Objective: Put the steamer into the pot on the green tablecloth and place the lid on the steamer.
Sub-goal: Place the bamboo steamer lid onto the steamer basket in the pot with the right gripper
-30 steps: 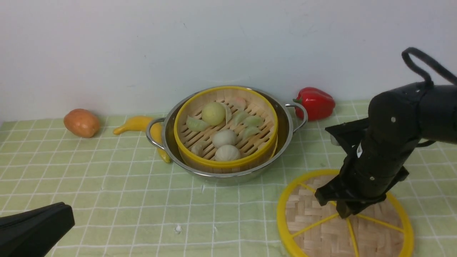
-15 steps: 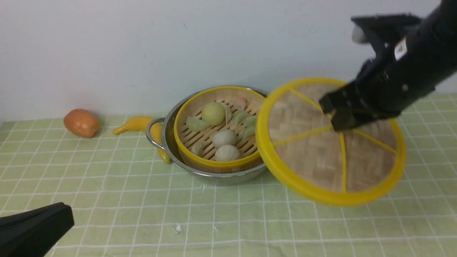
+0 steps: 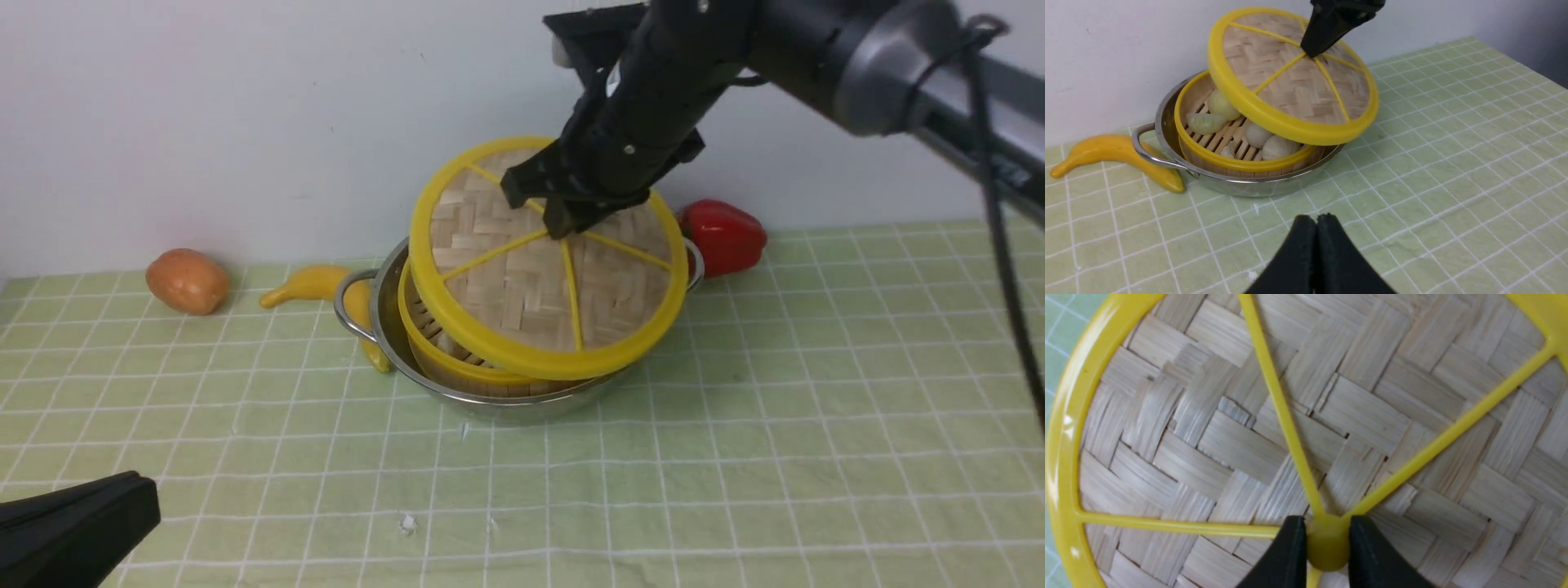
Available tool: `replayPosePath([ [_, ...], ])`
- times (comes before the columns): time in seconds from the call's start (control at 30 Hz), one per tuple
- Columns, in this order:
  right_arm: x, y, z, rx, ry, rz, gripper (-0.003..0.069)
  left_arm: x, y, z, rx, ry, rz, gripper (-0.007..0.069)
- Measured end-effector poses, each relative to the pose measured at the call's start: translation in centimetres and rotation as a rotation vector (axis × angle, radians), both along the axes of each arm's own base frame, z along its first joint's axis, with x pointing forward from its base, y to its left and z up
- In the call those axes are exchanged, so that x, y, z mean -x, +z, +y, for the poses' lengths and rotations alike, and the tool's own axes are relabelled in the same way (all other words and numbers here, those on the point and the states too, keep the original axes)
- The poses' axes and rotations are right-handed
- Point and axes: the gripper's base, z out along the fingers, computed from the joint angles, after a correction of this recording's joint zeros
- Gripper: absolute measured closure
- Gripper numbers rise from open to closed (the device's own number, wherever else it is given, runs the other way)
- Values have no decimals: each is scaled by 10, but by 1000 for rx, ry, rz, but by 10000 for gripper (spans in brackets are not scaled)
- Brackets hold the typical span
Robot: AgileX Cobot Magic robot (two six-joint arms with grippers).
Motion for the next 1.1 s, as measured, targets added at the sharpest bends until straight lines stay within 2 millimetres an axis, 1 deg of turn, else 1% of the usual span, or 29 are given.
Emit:
replayPosePath([
  [0.03, -5, -4, 3, 0, 5, -5, 516, 0, 0, 0, -1, -1, 2, 647],
  [0.07, -5, -2, 3, -3, 5, -11, 516, 0, 0, 0, -1, -1, 2, 647],
  [0.13, -15, -14, 10, 1, 14, -17, 516, 0, -1, 0, -5, -4, 9, 647],
  [0.17, -16, -14, 10, -1, 15, -20, 516, 0, -1, 0, -5, -4, 9, 647],
  [0.2, -19, -19, 12, 3, 21, -22, 516, 1, -2, 0, -13, -6, 17, 647],
  [0.27, -23, -22, 14, 2, 25, -28, 516, 1, -2, 0, -24, -5, 20, 647],
  [0.43, -25, -27, 16, 6, 30, -27, 516, 0, -3, 2, -43, 2, 16, 647],
  [0.6, -29, -38, 19, 14, 43, -29, 516, 0, -3, 2, -50, 5, 15, 647],
  [0.9, -34, -38, 21, 0, 58, -81, 516, 0, -3, 2, -51, 5, 14, 647],
  [1.1, -38, -49, 23, 4, 59, -78, 516, 0, -3, 2, -54, 5, 15, 647],
])
